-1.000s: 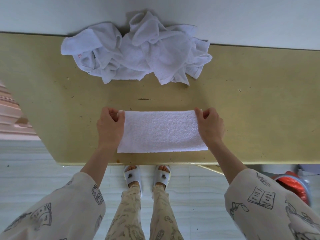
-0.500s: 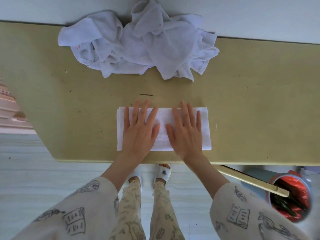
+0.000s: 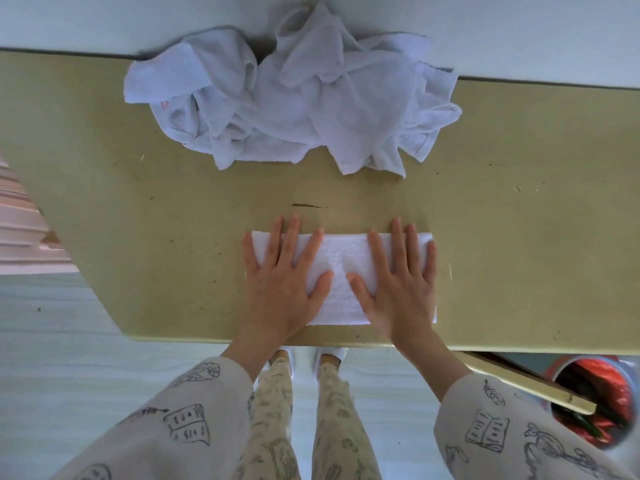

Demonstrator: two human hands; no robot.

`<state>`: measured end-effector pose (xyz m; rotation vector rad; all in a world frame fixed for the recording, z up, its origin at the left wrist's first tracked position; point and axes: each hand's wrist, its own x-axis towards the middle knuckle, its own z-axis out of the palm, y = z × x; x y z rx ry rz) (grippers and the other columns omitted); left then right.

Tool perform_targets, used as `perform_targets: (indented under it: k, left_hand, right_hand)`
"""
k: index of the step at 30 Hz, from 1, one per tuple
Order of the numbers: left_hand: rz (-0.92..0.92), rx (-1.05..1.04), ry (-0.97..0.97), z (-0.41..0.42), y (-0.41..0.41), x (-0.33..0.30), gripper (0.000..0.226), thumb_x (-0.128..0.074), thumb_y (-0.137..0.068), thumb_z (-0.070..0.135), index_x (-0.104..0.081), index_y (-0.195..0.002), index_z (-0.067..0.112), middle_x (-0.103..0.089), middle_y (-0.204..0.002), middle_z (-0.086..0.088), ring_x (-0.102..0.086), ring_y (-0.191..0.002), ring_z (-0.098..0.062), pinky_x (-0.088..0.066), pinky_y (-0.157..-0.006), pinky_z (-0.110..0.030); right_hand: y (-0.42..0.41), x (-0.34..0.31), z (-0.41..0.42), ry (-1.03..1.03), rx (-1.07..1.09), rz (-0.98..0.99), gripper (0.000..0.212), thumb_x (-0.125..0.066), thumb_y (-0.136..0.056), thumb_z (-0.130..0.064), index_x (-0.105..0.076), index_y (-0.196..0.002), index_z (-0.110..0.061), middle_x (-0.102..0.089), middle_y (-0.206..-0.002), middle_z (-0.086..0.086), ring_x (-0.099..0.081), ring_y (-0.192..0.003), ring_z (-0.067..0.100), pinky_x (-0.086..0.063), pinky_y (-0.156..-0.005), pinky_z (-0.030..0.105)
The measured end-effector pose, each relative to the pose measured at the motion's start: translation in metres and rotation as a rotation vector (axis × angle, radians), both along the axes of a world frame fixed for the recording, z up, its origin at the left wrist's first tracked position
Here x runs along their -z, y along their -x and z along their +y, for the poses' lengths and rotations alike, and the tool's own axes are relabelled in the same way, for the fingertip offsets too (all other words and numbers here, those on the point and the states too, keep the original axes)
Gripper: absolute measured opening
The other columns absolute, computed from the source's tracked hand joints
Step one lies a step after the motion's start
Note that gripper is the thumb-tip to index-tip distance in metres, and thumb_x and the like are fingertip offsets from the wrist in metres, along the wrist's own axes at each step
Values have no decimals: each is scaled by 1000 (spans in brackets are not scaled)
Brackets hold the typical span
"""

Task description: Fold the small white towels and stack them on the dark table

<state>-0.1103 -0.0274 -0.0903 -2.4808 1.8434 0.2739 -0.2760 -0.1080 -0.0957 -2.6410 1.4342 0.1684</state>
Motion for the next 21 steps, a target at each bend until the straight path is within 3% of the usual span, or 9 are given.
perform_targets:
  k: [5, 8, 10, 13, 16, 21]
  left_hand:
    - [45, 0, -30, -1, -1, -1, 60, -29, -90, 55, -28, -143, 25, -26, -151, -13, -23, -140, -32, -10, -109, -63]
    - [226, -62, 86, -1, -6, -5, 56, -19, -95, 46, -14, -145, 22, -16, -153, -12, -9, -143, -27, -5, -113, -55]
    - [376, -267, 219, 2, -10, -15, 52, -25, -97, 31, -15, -145, 15, -19, -153, -14, -10, -142, -26, -6, -116, -46]
    - [318, -706, 345, 8, -18, -34, 38, -47, -93, 22, -45, -127, 4, -42, -132, -20, -36, -124, -35, -27, -103, -41]
    - [354, -975, 87, 7, -22, -42, 46, -58, -86, 41, -48, -118, 9, -37, -126, -15, -33, -117, -30, -25, -97, -39]
    - [458, -1010, -75, -2, -24, -46, 46, -64, -81, 41, -53, -112, 9, -35, -126, -15, -31, -120, -33, -27, -98, -40]
  right_hand:
    - [-2, -3, -1, -15, 9, 31, 69, -23, -89, -61, -25, -145, -21, -22, -153, 17, -13, -141, 31, -9, -112, 54]
    - [-3, -3, -1, -14, 17, 30, 68, -22, -89, -61, -27, -145, -21, -23, -153, 18, -13, -141, 30, -9, -112, 54]
    - [-3, -3, -1, -20, 14, 32, 68, -17, -91, -62, -25, -145, -21, -22, -153, 18, -13, -141, 31, -8, -112, 53]
    - [-1, -4, -1, -30, 5, 8, 70, -9, -91, -62, -23, -145, -20, -21, -153, 20, -17, -142, 34, -8, -113, 53]
    - [-9, -11, 1, -35, 45, -93, 65, -13, -93, -57, -20, -146, -19, -20, -153, 20, -16, -143, 33, -4, -114, 53]
    - [-36, -16, 19, 11, -160, -139, 53, -21, -99, -41, -36, -142, -14, -27, -152, 14, -20, -141, 30, -9, -113, 56]
